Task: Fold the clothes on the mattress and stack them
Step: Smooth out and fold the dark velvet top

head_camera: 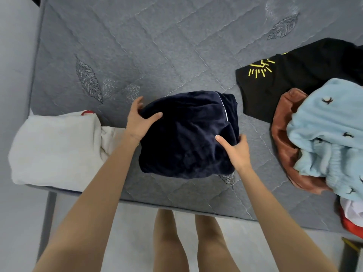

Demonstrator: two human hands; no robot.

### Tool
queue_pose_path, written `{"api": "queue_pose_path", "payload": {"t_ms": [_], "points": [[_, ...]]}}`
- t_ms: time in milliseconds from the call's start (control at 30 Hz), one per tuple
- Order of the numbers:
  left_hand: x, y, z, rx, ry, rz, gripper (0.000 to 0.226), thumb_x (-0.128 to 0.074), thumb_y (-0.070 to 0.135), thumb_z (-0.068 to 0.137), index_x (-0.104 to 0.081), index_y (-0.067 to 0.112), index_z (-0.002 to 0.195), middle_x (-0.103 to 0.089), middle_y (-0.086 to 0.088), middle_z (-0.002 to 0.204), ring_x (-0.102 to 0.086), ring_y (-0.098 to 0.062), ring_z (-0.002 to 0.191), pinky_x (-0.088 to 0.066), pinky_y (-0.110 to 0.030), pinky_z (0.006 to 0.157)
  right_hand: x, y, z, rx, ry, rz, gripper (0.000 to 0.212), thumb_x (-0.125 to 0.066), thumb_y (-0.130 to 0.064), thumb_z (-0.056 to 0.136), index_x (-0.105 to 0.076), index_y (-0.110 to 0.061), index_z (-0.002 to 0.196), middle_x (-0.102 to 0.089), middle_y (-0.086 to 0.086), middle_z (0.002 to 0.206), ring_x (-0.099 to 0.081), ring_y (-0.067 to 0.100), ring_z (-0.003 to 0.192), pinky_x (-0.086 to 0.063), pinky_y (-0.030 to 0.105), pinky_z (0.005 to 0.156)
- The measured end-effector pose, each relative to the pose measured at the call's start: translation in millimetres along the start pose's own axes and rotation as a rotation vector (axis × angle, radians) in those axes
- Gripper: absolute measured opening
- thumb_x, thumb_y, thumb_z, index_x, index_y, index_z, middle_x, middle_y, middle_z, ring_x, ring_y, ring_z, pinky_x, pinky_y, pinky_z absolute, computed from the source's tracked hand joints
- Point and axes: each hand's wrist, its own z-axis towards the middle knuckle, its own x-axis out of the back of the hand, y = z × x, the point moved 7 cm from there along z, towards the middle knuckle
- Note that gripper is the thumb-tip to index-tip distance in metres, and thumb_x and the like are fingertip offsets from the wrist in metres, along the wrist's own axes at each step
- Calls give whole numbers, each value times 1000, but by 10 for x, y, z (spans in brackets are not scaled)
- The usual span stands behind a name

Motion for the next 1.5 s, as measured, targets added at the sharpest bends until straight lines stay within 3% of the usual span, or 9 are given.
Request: {"api": "queue_pose_path", "payload": {"t_ms": [133, 200, 300, 467, 633, 800, 967, 1067, 1500], "points": [[9, -558, -362, 238, -58, -284, 117, -80, 66, 58, -17, 34, 152, -40, 8, 149, -45, -8, 128, -42, -26, 101, -22, 20, 179, 7, -32, 49, 75, -87, -45, 65, -36, -25, 117, -44, -14, 112, -51, 3, 101, -41, 19, 83], [-58, -803, -552, 338, -151, -280, 119, -76, 77, 51, -19, 43, 149, -39, 11, 147, -48, -8, 123, -45, -24, 91, -180, 112, 191, -113, -227, 114, 105, -86, -51, 65, -18, -38, 144, -43, -21, 124, -50, -2, 106, -41, 20, 84], [-167, -998, -660, 408, -231, -243, 121, -74, 83, 44, -18, 48, 147, -44, 16, 134, -51, -1, 110, -45, -20, 78, -275, 158, 185, -191, -328, 116, 125, -86, -65, 51, -10, -49, 149, -45, -12, 139, -54, 10, 114, -45, 29, 88], [-195, -937, -601, 429, -242, -154, 123, -68, 88, 43, -25, 41, 148, -45, 15, 136, -47, -12, 123, -41, -35, 105, -210, 200, 256, -239, -159, -73, 136, -82, -71, 52, 1, -39, 155, -6, -4, 162, -26, 28, 145, -31, 52, 115], [-185, -888, -745, 363, -306, -106, 120, -74, 77, 50, -22, 36, 150, -44, 13, 138, -45, -9, 122, -38, -29, 101, -257, 257, 202, -243, -138, -100, 124, -77, -77, 45, -27, -34, 150, -39, 1, 151, -33, 29, 140, -31, 53, 114], [-234, -737, -808, 376, -28, -290, 93, -81, 63, 56, -47, 28, 136, -60, 12, 119, -58, -10, 107, -48, -34, 96, -311, 90, 159, -228, -357, 238, 91, -84, -58, 62, -48, -29, 140, -65, -3, 129, -65, 18, 113, -49, 43, 102], [-122, -441, -977, 385, 157, -586, 59, -85, 50, 62, -67, 25, 112, -74, 6, 103, -69, -16, 96, -55, -39, 90, -395, -217, -90, -222, -471, 408, 69, -70, -54, 83, -50, -22, 141, -64, 6, 132, -62, 28, 119, -43, 52, 106], [100, -266, -1025, 356, 171, -604, 67, -86, 57, 53, -68, 24, 109, -75, 6, 99, -71, -16, 94, -56, -39, 90, -433, -439, -255, -189, -468, 476, 60, -65, -49, 90, -51, -19, 140, -62, 8, 133, -60, 31, 121, -42, 54, 107], [1603, -89, -987, 198, 187, -715, 48, -83, 46, 66, -72, 19, 104, -75, 3, 98, -72, -17, 90, -58, -37, 82, -1393, -1174, -1186, 57, -331, 539, 72, -67, -56, 83, -52, -14, 139, -62, 8, 133, -61, 27, 121, -43, 50, 107]]}}
